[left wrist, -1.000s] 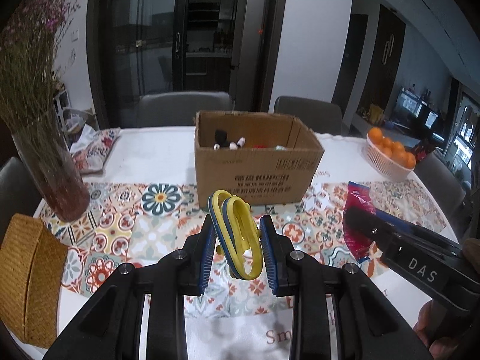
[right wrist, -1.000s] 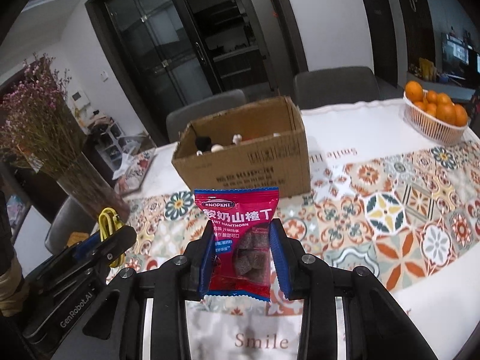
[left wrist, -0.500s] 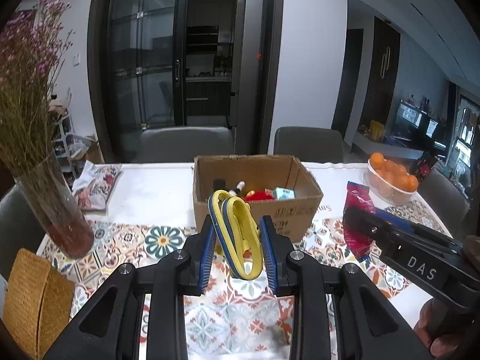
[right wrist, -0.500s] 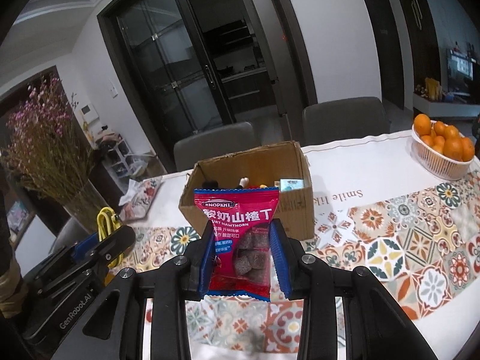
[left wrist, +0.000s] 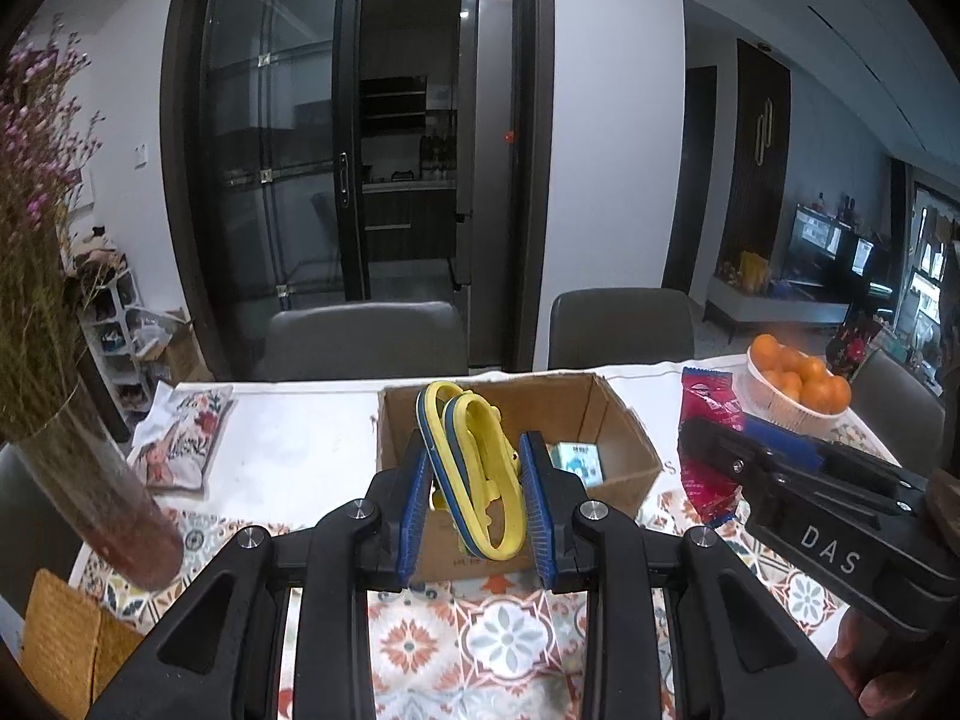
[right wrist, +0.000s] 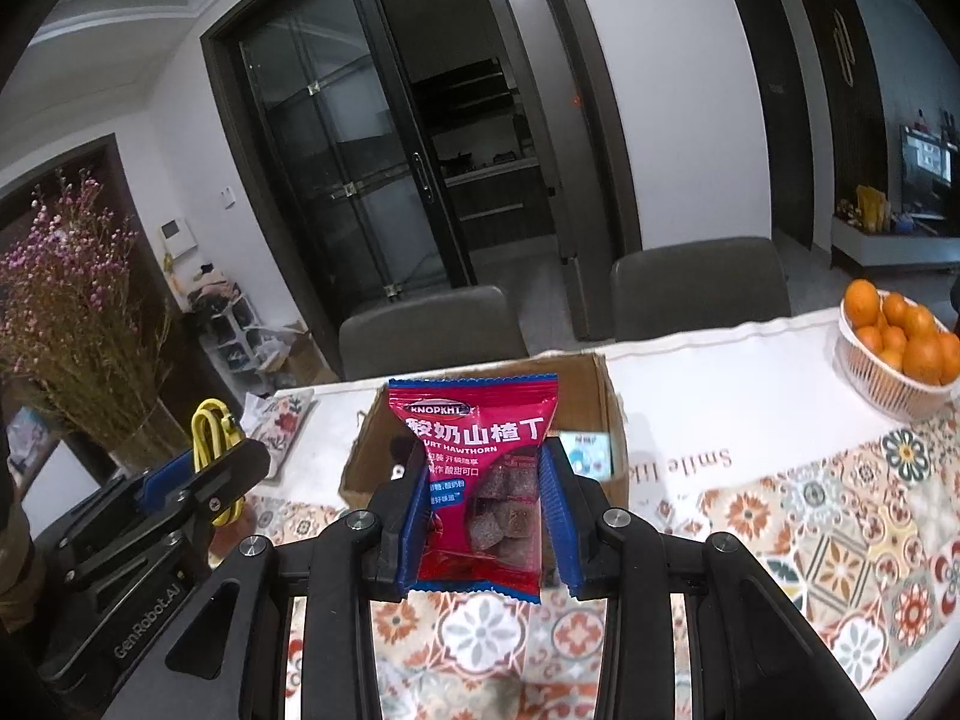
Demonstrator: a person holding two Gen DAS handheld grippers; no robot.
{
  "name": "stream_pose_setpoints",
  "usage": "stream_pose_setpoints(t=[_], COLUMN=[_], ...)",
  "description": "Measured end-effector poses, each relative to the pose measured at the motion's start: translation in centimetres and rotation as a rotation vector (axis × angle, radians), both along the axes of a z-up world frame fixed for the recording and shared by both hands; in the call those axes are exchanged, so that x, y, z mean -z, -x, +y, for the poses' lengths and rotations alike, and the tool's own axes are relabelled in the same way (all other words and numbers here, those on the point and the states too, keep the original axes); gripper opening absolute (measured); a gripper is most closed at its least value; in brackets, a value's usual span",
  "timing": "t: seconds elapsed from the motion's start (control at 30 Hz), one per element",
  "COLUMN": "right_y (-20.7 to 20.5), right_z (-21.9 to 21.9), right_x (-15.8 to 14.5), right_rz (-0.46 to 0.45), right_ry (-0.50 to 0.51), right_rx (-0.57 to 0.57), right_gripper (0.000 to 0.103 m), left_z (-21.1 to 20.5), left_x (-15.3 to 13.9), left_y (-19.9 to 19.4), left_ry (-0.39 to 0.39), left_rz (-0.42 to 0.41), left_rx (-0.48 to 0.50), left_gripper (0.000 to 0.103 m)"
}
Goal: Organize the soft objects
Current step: 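Lift the strap with left tool while right tool carries the candy packet to the box, then lower strap and candy packet into the box and open both tools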
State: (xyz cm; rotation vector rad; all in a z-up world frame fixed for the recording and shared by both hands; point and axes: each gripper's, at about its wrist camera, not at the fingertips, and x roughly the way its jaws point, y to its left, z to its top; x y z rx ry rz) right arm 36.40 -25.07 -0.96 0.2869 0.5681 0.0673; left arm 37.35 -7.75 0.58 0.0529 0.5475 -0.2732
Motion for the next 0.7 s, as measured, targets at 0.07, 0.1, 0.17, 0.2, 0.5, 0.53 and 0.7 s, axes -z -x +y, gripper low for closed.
stream_pose_setpoints(t=[0.07,0.1,0.17,0.2,0.5,0.53,0.7], right_y=[-0.7,-1.1,-1.8,-2.1,-6.6,-7.2,-10.0], right_z=[0.1,0.1,0.2,0.3,-0.3,-0.3,-0.7], right_x=[-0.2,-0.3,-0.5,-0.6,-0.3,-0.2,0.8], right_rz=[-0.007,-0.009,-0.016,-0.018,0.018,0.027,0.082], right_ry=[0.013,0.017,0.027,0.033,0.048,0.047,0.066], right_rx=[-0.003,-0.006,-0.009,-0.011,-0.046,-0.053,-0.077], right_gripper=[0.036,0.036,0.036,0.036,0.036,0.036,0.036], left_z=[-0.1,-0.2,-0.5,-0.6,-1.5,-1.6,-2.3], left_x=[-0.1,-0.2,-0.2,-0.2,0.2,0.3,1.2], left_y=[-1.0,-1.6,-2.5,-2.8,-6.9,-7.4,-10.1], left_ry=[-0.004,-0.006,-0.010,-0.010,-0.037,-0.037,-0.053], left_rz=[-0.003,-0.005,-0.004,-0.004,0.009,0.016,0.056], left_rx=[0.002,0.003,0.004,0.005,0.022,0.026,0.038], left_gripper=[0.030,0.030,0.030,0.030,0.030,0.030,0.030])
